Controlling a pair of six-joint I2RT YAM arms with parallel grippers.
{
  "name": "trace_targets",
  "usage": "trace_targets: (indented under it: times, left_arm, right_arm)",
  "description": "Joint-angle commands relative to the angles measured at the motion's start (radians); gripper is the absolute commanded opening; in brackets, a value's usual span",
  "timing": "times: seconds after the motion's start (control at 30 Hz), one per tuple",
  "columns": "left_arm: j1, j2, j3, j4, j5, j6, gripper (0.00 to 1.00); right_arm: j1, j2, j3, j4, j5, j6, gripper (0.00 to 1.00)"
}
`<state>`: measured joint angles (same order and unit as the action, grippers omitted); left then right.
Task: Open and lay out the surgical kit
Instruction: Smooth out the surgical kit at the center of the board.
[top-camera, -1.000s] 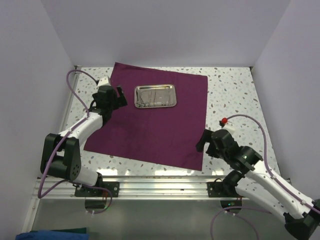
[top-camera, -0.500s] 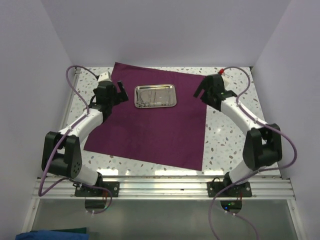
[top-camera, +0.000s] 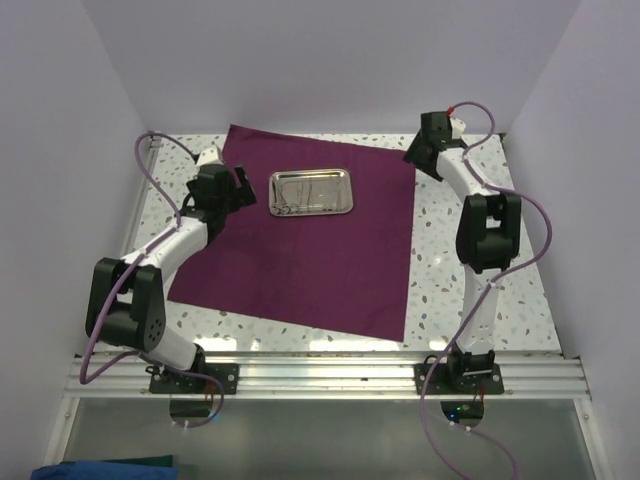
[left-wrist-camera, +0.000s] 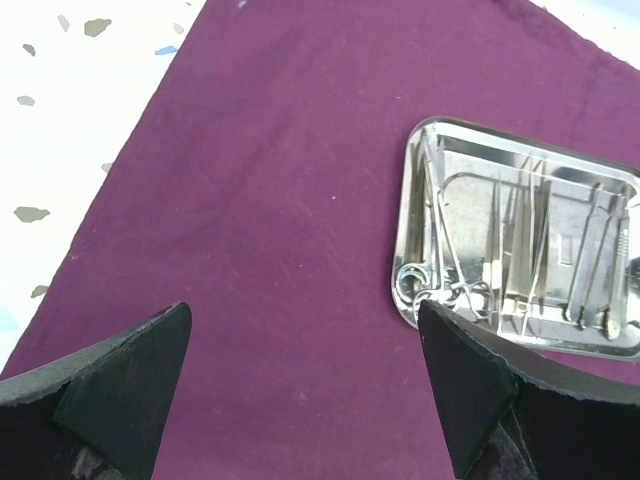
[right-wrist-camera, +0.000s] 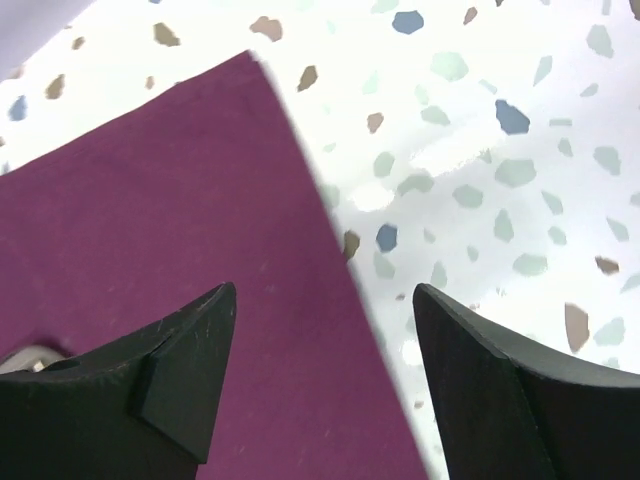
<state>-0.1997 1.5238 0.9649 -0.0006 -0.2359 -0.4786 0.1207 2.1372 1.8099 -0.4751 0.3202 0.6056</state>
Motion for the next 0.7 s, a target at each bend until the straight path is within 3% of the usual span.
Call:
trace_targets:
  times: [0.0, 0.5, 0.6, 0.63, 0.67]
  left_arm:
    - [-0.001, -0.034, -0.025, 0.037, -0.049, 0.011, 1.0]
    - [0.141, -0.073, -0.117, 0.054, -0.003, -0.078, 1.0]
    - [0.141, -0.065, -0.117, 0.06, 0.003, -0.078, 1.0]
    - [0.141, -0.065, -0.115, 0.062, 0.003, -0.081, 1.0]
    - [0.141, -0.062, -0.117, 0.063, 0.003, -0.083, 1.0]
  right_arm:
    - [-0.003, 0.09, 0.113, -0.069, -0.018, -0.033, 0.74]
    - [-0.004, 0.366, 0.321, -0.097, -0.086, -0.02, 0.6]
    - [-0.006, 0.4, 0.362, -0.102, -0.099, -0.02, 0.44]
    - [-0.004, 0.415, 0.376, -0.109, -0.101, -0.024, 0.3]
    - [-0.006, 0.421, 0.387, -0.112, -0.104, -0.023, 0.22]
